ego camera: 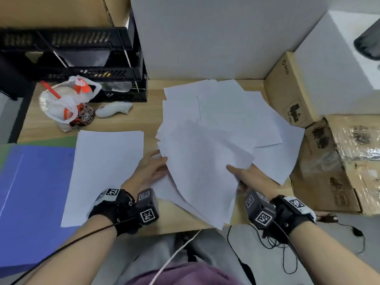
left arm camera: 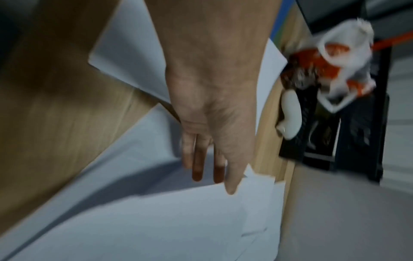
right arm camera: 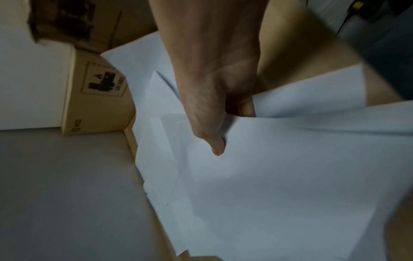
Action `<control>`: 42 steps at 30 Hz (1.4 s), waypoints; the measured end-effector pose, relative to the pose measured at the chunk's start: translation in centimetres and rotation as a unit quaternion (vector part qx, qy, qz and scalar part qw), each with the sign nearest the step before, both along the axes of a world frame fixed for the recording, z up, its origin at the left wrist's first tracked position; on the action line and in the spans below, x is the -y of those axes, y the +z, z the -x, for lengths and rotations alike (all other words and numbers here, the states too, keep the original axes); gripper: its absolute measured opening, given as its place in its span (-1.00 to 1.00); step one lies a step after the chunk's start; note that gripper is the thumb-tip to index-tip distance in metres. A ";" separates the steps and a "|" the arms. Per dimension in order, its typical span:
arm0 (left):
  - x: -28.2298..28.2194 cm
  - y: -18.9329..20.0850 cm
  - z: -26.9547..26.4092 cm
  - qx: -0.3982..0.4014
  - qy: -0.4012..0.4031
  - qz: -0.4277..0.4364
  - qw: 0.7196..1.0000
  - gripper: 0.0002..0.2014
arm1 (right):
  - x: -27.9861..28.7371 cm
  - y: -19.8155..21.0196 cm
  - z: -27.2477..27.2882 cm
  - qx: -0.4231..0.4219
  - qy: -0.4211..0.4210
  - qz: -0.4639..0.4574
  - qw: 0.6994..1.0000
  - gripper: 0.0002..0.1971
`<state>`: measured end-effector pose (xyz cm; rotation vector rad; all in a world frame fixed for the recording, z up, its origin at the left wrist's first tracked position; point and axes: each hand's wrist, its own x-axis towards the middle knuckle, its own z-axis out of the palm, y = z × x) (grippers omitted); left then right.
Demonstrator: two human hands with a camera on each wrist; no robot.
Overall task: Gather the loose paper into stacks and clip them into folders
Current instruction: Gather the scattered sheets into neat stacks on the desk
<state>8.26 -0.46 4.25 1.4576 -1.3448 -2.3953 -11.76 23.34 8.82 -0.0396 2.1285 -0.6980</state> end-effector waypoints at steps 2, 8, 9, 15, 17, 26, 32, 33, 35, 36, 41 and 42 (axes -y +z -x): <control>-0.8 -0.5 1.1 0.035 -0.039 0.034 0.998 -0.55 | -1.2 0.1 -0.8 -0.027 -0.028 0.022 0.999 -0.65; -1.6 -4.7 0.8 0.099 -0.081 0.113 0.985 -0.39 | -1.8 -2.2 -1.7 0.134 -0.093 0.053 0.985 -0.49; -1.5 -4.1 0.9 0.109 -0.080 0.128 0.983 -0.44 | -2.0 -2.8 -1.4 0.132 -0.098 0.060 0.985 -0.57; 2.4 -1.3 0.8 0.141 -0.065 0.169 0.973 -0.72 | -3.0 -2.5 0.1 0.048 -0.097 0.059 0.992 -0.68; 3.4 -1.0 0.6 0.142 -0.077 0.148 0.976 -0.73 | -3.1 -2.8 0.8 0.041 -0.097 0.039 0.994 -0.78; -0.3 -3.4 1.6 0.126 0.028 0.107 0.986 -0.64 | -0.9 -3.9 -0.3 0.075 -0.172 0.107 0.976 -0.76; -2.1 -3.6 1.6 0.093 0.120 0.073 0.986 -0.63 | -0.1 -3.4 -1.3 0.171 -0.244 0.215 0.930 -0.79; -2.2 -3.2 1.7 0.074 0.122 0.048 0.989 -0.72 | -0.1 -3.2 -1.5 0.180 -0.226 0.224 0.931 -0.88; -2.4 -2.6 2.2 0.044 0.122 -0.002 0.992 -0.78 | -0.1 -3.0 -1.4 0.197 -0.195 0.244 0.929 -0.85; -2.3 -2.6 2.3 0.032 0.119 -0.025 0.992 -0.74 | 0.0 -2.7 -1.4 0.206 -0.189 0.245 0.929 -0.78; -3.6 -1.7 3.7 -0.032 0.115 -0.116 0.986 -0.59 | 1.1 -0.5 -2.0 0.276 -0.212 0.323 0.880 -0.56; -4.2 -1.4 3.8 -0.048 0.119 -0.140 0.982 -0.59 | 1.5 0.4 -2.1 0.283 -0.204 0.342 0.873 -0.66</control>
